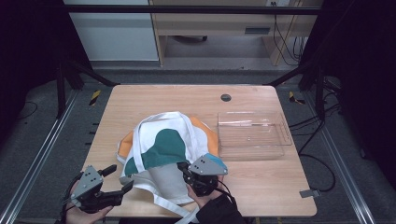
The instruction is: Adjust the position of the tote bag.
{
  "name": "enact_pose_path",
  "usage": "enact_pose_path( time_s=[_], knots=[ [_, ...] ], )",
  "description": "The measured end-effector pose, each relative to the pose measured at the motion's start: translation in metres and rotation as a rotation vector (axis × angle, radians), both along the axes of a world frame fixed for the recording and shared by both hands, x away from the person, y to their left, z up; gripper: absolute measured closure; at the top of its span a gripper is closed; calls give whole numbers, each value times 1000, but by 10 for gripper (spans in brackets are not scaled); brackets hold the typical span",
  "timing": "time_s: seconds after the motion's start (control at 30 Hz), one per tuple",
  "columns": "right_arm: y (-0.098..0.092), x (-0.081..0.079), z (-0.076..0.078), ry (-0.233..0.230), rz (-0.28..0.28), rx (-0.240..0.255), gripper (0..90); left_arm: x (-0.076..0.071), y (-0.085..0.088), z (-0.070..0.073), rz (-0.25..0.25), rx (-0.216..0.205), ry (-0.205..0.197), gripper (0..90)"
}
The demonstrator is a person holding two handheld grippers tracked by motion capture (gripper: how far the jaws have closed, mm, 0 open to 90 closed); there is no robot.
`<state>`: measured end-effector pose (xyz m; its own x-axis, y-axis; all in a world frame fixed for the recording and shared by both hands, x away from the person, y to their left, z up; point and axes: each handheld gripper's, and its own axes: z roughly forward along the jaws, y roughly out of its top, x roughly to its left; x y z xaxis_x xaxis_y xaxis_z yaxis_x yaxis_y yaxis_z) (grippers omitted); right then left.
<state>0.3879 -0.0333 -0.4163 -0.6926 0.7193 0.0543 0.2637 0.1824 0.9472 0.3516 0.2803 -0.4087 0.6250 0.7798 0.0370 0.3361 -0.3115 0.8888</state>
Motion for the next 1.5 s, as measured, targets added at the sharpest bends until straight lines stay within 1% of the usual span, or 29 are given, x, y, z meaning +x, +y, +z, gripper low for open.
enact_pose_path(
  time_s=[0.2, 0.3, 0.57, 0.6, 0.73, 0.9, 1.1, 1.23, 1.33, 1.37, 1.5],
  knots=[
    [0, 0, 0, 0, 1, -2, 900, 0, -7, 11, -4, 0, -22, 188],
    [0, 0, 0, 0, 1, -2, 900, 1, -12, 16, -9, 8, -32, 184],
    [-1, 0, 2, 0, -1, -2, 900, 6, -31, 33, -32, 22, -72, 181],
    [-1, 0, 2, -1, -2, -1, 900, 7, -35, 35, -31, 18, -76, 181],
    [-1, 0, 2, 0, -1, -2, 900, 10, -47, 41, -44, 35, -86, 182],
    [-2, 0, 3, 2, -1, -2, 900, 14, -60, 42, -57, 45, -86, 188],
    [-2, 1, 4, 4, -1, 1, 900, 19, -70, 40, -60, 55, -77, 198],
    [-2, 1, 4, 5, -2, 0, 900, 22, -77, 41, -63, 58, -84, 207],
    [-2, 1, 5, 4, -1, -1, 900, 24, -84, 40, -63, 84, -90, 207],
    [-2, 1, 6, 6, -4, 6, 900, 25, -86, 39, -62, 92, -88, 207],
    [-5, 2, 9, 0, -9, 11, 900, 28, -91, 32, -53, 124, -80, 225]
  ],
)
